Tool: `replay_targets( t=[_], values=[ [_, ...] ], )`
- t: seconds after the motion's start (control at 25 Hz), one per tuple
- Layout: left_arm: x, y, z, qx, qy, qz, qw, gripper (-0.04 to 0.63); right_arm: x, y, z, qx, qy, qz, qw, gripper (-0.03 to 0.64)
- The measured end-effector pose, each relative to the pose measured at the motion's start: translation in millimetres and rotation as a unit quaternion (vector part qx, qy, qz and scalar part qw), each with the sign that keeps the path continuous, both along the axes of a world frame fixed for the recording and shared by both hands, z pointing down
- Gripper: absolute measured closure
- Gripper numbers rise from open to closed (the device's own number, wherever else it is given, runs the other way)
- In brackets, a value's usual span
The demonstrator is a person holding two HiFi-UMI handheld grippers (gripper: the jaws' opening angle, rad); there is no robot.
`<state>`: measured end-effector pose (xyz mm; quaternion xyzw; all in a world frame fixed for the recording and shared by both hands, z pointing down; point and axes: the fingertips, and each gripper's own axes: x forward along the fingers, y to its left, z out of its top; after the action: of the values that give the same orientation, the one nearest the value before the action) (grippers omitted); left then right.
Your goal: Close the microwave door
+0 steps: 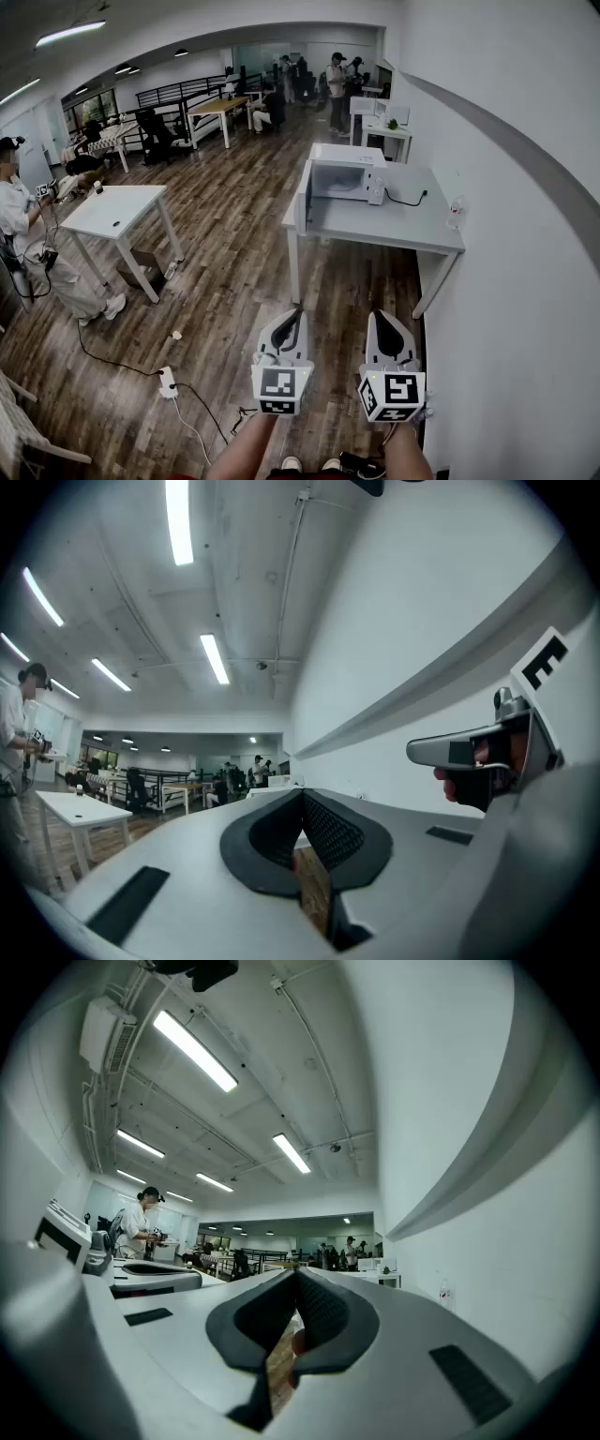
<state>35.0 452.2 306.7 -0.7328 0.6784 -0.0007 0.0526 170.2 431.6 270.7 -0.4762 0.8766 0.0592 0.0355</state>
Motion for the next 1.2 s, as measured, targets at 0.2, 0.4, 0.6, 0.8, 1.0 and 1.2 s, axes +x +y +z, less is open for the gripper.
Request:
replay_targets(
  t=[0.2, 0.4, 0.6, 0.8, 1.0, 1.2],
  values=[
    [-4, -3, 2, 0.003, 0.001, 0.004, 1.0000, 0.569, -7, -2, 2, 0.003, 0.003, 0.002, 1.000, 0.589],
    [-16, 0, 2, 0.005, 0.004, 0.004, 1.0000, 0.569, -21, 1, 3, 0.003, 0.004, 0.003, 1.000, 0.589],
    [-27, -5, 7, 0.004, 0.003, 0.012, 0.9999, 0.569, -34, -5, 12, -0.007, -0.010, 0.007, 1.000, 0.589],
    [-39, -13, 18, -0.002, -0.001, 0.015, 0.9999, 0.569, -39, -10, 19, -0.007, -0.021, 0.016, 1.000, 0.589],
    [-50, -26, 24, -0.003, 0.007, 0.019, 0.9998, 0.569, -47, -23, 25, -0.008, -0.014, 0.020, 1.000, 0.589],
    [-49, -57, 27, -0.004, 0.006, 0.022, 0.9997, 0.569, -47, -57, 32, -0.011, -0.018, 0.021, 1.000, 0.589]
  ],
)
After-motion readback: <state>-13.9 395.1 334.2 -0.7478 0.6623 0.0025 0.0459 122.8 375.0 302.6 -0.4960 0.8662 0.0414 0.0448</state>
